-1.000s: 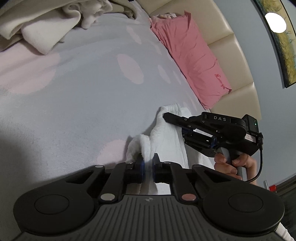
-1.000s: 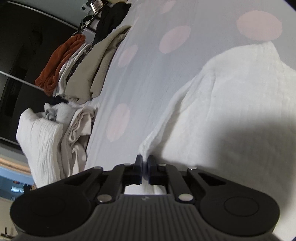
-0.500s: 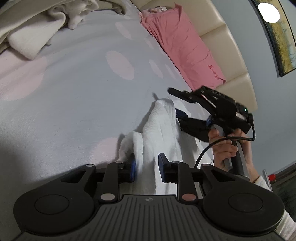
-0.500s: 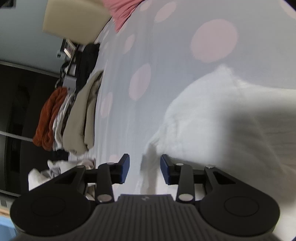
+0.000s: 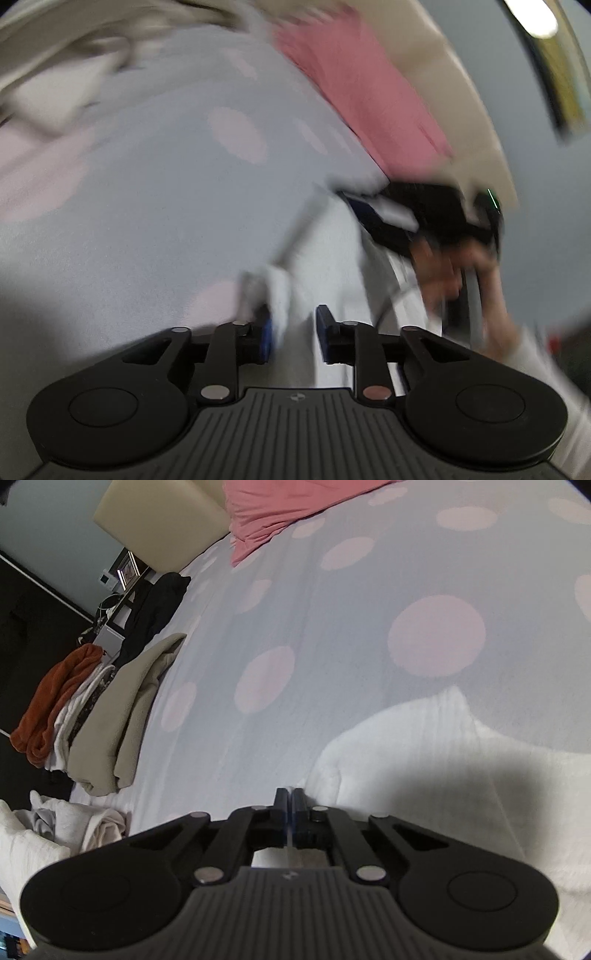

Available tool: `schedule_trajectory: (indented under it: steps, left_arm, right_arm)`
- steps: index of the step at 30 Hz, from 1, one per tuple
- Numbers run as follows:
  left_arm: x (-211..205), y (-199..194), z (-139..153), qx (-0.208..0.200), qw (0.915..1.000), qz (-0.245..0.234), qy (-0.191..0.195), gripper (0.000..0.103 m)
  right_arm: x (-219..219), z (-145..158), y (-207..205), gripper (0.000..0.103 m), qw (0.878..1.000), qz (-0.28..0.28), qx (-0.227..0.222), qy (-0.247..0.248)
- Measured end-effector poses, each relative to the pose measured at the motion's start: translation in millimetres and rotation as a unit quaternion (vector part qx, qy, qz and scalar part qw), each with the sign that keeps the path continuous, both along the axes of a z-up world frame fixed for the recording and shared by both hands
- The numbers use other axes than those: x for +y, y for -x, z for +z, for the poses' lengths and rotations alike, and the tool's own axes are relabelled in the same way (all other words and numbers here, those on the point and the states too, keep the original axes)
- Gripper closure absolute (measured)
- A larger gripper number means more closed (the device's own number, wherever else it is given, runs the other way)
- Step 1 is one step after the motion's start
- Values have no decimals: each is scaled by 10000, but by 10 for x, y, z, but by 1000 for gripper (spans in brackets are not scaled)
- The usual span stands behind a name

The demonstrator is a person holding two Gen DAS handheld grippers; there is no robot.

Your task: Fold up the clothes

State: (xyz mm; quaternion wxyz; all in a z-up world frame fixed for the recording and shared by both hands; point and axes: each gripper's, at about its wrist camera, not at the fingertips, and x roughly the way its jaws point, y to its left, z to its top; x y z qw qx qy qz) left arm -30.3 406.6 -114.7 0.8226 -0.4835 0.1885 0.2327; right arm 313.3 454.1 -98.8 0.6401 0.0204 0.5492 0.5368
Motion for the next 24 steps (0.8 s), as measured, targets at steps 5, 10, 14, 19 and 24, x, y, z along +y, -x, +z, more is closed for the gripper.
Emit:
schedule_trajectory:
  steps: [5,10,14,19,24]
  left_arm:
    - [-76,-103,233,312,9953,-893,-216,41]
    - [-224,-174,387,1322,9802,-1298,-697,41]
    - [-368,-228,524,2046,9651,-1367,-896,41]
    - [-733,-363,793,2786,9374,-1636,-1301,41]
    - [-1258,-797,1217,3224,9145,-1840,-1605,40]
  right_arm:
    - [-289,181,-77,20,9950,123,752,-649]
    - [-1230,597,-315,20,9917,-650,263,-1076]
    - [-2339,910,-435,20,9818,-1427,-585,-1107]
    - [-3915,1056,-433,20,9562,-2467,-1420,-684]
    - [-5313,887,-454,19,9208,-3754,-918,-528]
